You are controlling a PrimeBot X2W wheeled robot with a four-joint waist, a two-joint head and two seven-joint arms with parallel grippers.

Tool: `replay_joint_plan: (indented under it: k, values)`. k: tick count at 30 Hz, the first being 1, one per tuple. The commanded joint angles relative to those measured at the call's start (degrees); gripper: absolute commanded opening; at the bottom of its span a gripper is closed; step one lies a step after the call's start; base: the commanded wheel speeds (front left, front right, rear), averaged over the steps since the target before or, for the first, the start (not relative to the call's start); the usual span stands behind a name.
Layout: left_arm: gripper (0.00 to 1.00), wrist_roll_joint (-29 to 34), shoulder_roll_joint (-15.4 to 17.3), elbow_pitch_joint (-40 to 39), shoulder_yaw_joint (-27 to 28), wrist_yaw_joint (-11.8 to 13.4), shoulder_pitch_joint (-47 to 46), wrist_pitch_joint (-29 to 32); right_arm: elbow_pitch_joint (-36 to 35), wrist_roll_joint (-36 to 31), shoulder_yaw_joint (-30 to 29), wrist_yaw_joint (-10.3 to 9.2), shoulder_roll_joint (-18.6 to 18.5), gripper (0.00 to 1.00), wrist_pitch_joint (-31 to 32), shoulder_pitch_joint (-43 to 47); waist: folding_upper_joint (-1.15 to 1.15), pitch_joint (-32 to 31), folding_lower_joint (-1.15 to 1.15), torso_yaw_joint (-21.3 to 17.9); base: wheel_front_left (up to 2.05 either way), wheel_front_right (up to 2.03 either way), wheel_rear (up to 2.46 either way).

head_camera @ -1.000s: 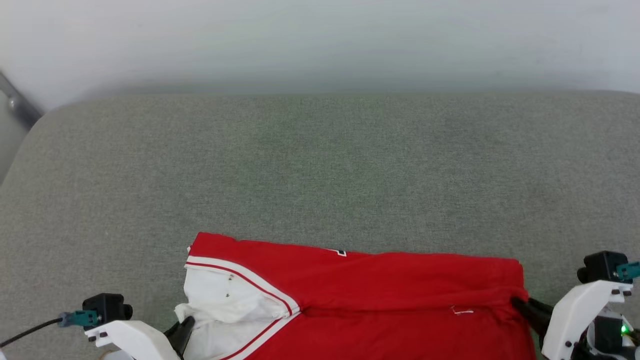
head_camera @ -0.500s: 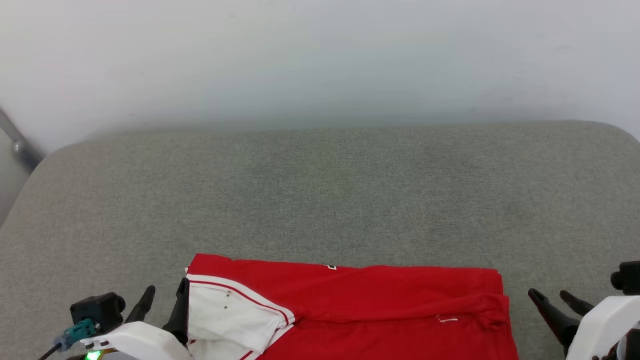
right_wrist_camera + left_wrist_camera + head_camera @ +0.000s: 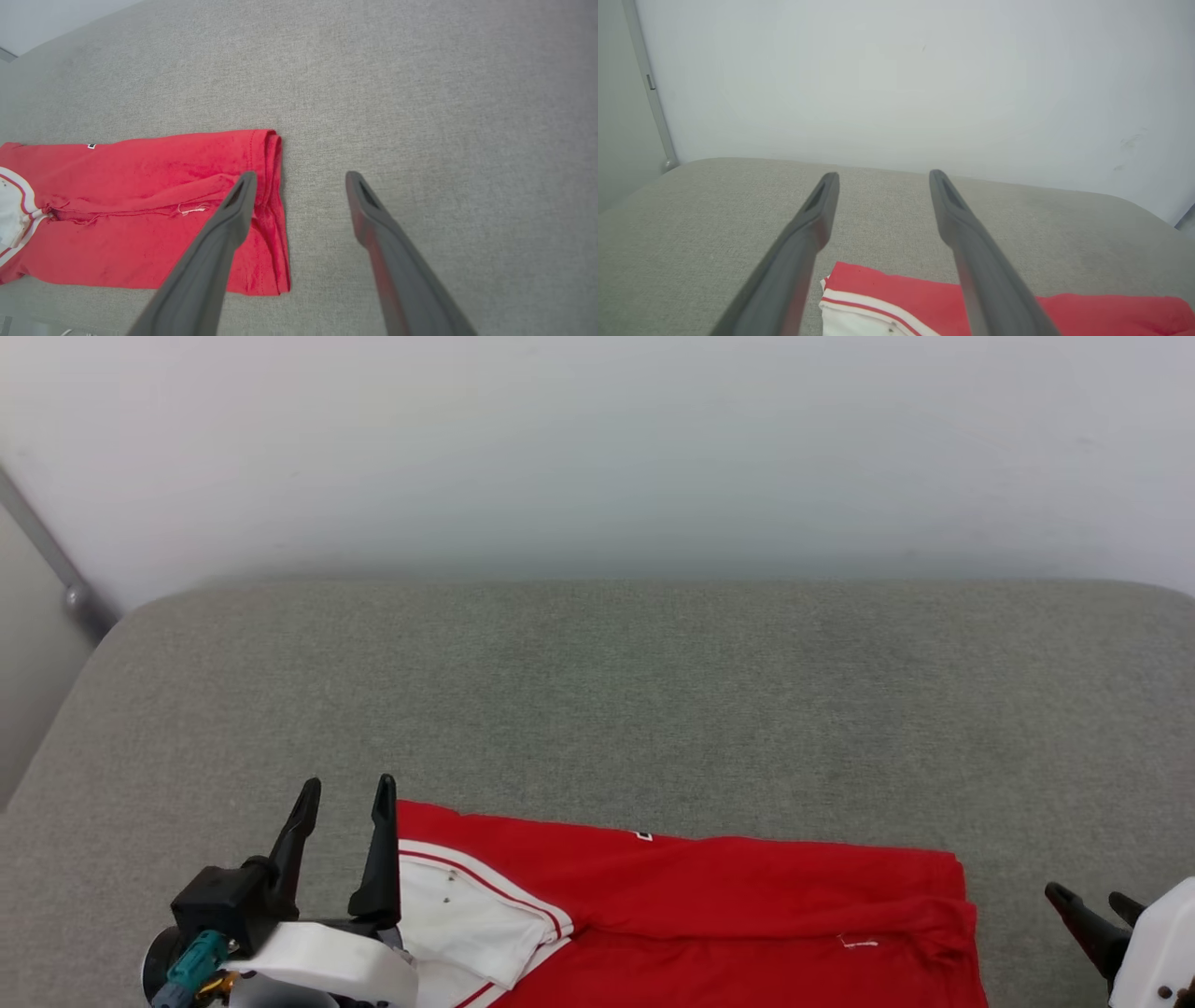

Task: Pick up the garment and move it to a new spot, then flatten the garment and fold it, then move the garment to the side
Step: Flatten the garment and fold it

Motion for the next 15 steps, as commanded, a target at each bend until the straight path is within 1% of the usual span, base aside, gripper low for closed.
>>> replay_joint_plan:
  k: [1, 4, 9, 11, 14, 15]
  values:
    - [1.00, 1.42, -0.27, -0.57, -0.54, 0.25, -1.16, -0.87, 0.77, -0.18, -0.29, -0.02, 0.60, 1.00, 1.37, -0.58, 0.00, 0.94, 0.01, 1.64, 0.00, 0.00, 0.00]
    - [1.00, 2.70, -0.79, -1.52, -1.37, 0.27, -2.41, -1.42, 2.12, 0.39, -0.67, -0.02, 1.19, 1.00, 3.16, -1.62, 0.00, 2.95, 0.01, 3.07, 0.00, 0.00, 0.00]
    - [1.00, 4.53, -1.63, -2.75, -2.93, -0.45, -5.04, -2.06, 6.06, 1.49, -0.15, -0.02, 2.17, 1.00, 4.72, -4.73, 0.00, 7.72, 0.01, 5.18, 0.00, 0.00, 0.00]
    - [1.00, 5.05, -2.11, -2.89, -3.31, -0.84, -6.29, -2.27, 8.46, 2.15, 0.38, -0.02, 1.97, 1.00, 4.76, -6.16, 0.00, 9.23, 0.01, 5.85, 0.00, 0.00, 0.00]
    - [1.00, 5.47, -2.44, -2.29, -3.60, -1.37, -7.44, -2.56, 11.84, 3.54, 1.49, -0.02, 2.62, 1.00, 5.69, -7.00, 0.00, 10.74, 0.01, 6.56, 0.00, 0.00, 0.00]
    - [1.00, 5.82, -2.58, -1.44, -3.57, -1.92, -8.30, -2.78, 15.32, 5.09, 3.26, -0.02, 3.63, 1.00, 8.00, -6.47, 0.00, 11.40, 0.01, 6.93, 0.00, 0.00, 0.00]
